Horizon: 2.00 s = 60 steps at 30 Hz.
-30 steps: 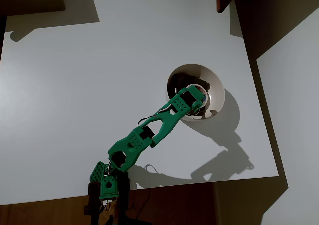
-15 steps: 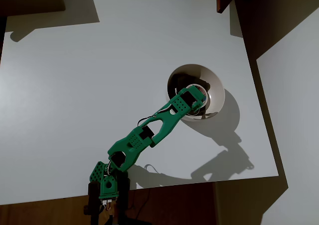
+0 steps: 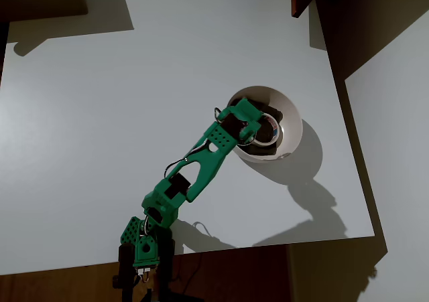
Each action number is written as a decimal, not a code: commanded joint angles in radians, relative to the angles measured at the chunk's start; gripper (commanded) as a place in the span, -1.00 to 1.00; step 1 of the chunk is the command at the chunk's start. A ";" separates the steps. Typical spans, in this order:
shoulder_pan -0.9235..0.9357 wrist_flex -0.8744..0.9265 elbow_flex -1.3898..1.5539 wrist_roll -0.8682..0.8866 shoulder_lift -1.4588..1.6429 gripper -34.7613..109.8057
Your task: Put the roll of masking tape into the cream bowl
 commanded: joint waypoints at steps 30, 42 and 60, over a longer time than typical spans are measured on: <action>-0.759 0.295 0.571 0.002 0.873 -0.63; -0.750 0.127 1.069 -0.031 1.177 -0.63; -0.756 0.063 1.551 -0.066 1.566 -0.64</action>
